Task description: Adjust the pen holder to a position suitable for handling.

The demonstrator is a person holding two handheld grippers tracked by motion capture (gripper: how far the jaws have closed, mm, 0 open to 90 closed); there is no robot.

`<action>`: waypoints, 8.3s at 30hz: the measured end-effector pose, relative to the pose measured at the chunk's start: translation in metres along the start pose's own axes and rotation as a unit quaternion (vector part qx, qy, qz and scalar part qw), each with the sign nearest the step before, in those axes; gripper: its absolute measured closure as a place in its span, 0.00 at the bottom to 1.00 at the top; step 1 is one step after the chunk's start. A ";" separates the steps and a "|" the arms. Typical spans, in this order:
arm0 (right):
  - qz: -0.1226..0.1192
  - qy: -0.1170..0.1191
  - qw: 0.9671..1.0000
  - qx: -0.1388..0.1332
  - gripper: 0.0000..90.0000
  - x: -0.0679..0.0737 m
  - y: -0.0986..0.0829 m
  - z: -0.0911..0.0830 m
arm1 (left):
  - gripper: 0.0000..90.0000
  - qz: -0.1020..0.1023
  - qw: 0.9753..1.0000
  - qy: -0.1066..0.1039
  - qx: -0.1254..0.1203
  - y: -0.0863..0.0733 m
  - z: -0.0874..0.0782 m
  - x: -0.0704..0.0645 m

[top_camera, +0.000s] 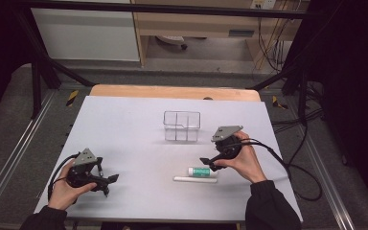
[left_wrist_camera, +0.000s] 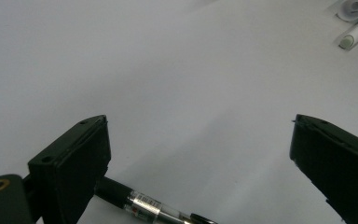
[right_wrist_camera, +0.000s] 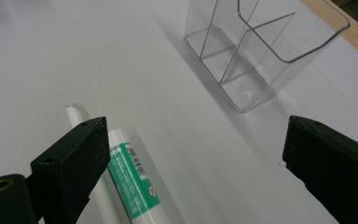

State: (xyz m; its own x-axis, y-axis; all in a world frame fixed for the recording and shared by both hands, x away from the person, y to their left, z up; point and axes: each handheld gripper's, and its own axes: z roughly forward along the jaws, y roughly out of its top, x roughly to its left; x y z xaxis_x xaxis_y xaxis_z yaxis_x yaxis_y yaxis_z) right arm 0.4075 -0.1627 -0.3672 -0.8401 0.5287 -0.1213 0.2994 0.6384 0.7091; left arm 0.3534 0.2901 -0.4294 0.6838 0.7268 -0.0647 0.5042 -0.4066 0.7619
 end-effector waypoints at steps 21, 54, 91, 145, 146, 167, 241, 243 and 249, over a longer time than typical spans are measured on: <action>-0.055 0.004 0.998 0.020 0.10 0.002 0.036 0.034 | 0.05 0.001 1.000 -0.001 0.002 0.000 0.002 0.000; -0.091 -0.021 0.996 0.005 0.36 -0.022 0.071 0.083 | 0.05 0.001 1.000 -0.002 0.003 -0.001 0.003 0.000; -0.171 -0.006 0.985 0.038 0.82 -0.028 0.077 0.104 | 0.06 0.002 1.000 -0.004 0.003 -0.001 0.004 0.001; -0.245 0.091 0.964 0.049 0.99 0.024 0.091 0.077 | 0.06 0.003 1.000 -0.004 0.002 -0.001 0.004 0.000; -0.246 0.093 0.964 0.048 0.99 0.025 0.091 0.078 | 0.06 0.003 1.000 -0.004 0.002 -0.001 0.004 0.000; -0.227 0.115 0.966 0.052 0.98 0.028 0.088 0.091 | 0.06 0.004 1.000 -0.003 0.001 -0.001 0.003 -0.001; 0.123 -0.005 0.992 -0.038 0.10 -0.002 -0.066 -0.003 | 0.06 -0.025 0.999 0.017 0.011 -0.004 -0.009 0.007; 0.123 -0.008 0.992 -0.033 0.10 -0.002 -0.070 -0.005 | 0.07 -0.026 0.999 0.019 0.014 -0.005 -0.010 0.008; 0.133 -0.012 0.990 -0.032 0.09 -0.003 -0.081 -0.012 | 0.10 -0.035 0.999 0.025 0.017 -0.008 -0.013 0.011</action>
State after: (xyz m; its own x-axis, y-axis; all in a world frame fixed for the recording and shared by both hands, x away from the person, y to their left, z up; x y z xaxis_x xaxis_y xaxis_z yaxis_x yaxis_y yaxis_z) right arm 0.3802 -0.2223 -0.4163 -0.7241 0.6870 0.0609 0.4795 0.4380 0.7604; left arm 0.3502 0.3085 -0.4274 0.6193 0.7806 -0.0848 0.5689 -0.3716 0.7336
